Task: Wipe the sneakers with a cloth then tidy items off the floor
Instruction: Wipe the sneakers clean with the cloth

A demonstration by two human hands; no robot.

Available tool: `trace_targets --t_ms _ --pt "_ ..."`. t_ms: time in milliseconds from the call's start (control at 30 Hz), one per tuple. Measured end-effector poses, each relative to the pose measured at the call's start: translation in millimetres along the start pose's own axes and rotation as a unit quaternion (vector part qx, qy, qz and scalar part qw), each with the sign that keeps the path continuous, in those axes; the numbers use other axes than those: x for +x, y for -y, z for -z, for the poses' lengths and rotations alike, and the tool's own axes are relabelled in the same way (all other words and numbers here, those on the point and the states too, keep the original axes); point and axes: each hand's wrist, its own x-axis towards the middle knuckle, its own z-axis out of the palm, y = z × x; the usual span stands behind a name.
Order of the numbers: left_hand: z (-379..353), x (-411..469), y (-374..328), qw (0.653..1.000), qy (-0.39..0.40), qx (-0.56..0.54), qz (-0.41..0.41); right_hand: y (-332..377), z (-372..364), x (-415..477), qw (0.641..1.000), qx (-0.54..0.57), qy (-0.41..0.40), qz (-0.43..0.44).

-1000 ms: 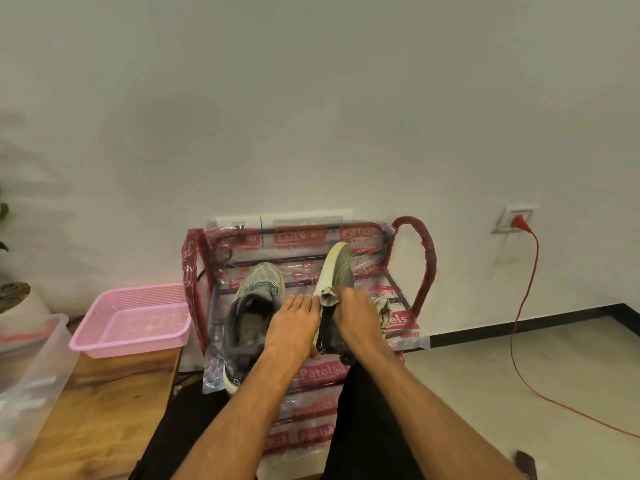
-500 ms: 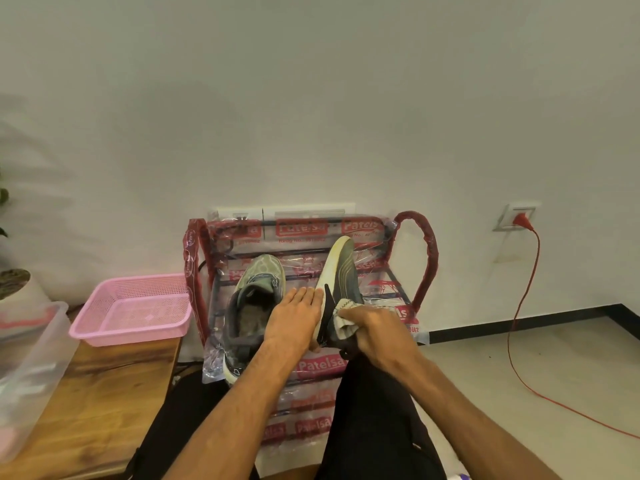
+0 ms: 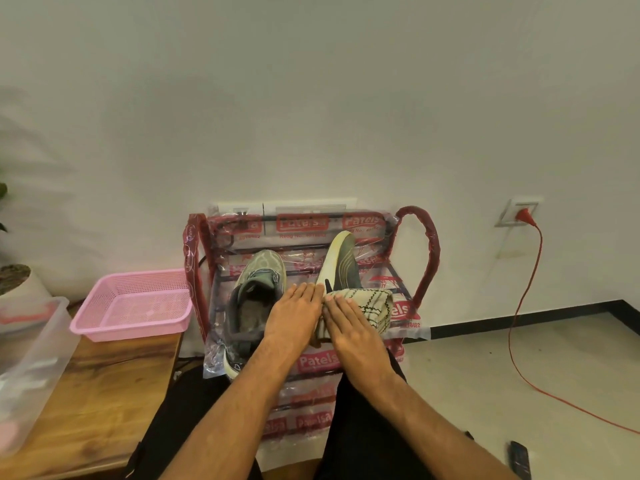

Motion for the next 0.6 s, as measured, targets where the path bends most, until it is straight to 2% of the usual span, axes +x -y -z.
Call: trace_targets --t_ms 133,333,533,600 --pt "1.6 1.7 -0.4 1.000 0.028 0.006 -0.002 -12.0 4.9 25.9 0.998 0.011 0.032 -0.055" --pt "-1.0 2.5 -0.1 1.000 -0.011 0.013 -0.005 5.4 -2.1 -4.8 0.998 -0.030 0.046 0.003" --pt "3.0 3.4 -1.5 1.000 0.020 0.022 -0.008 -1.8 2.7 21.3 0.998 -0.019 0.025 -0.062" --pt "2.5 3.0 0.4 1.000 0.014 0.025 -0.006 2.7 0.2 25.0 0.997 -0.036 0.043 -0.046"
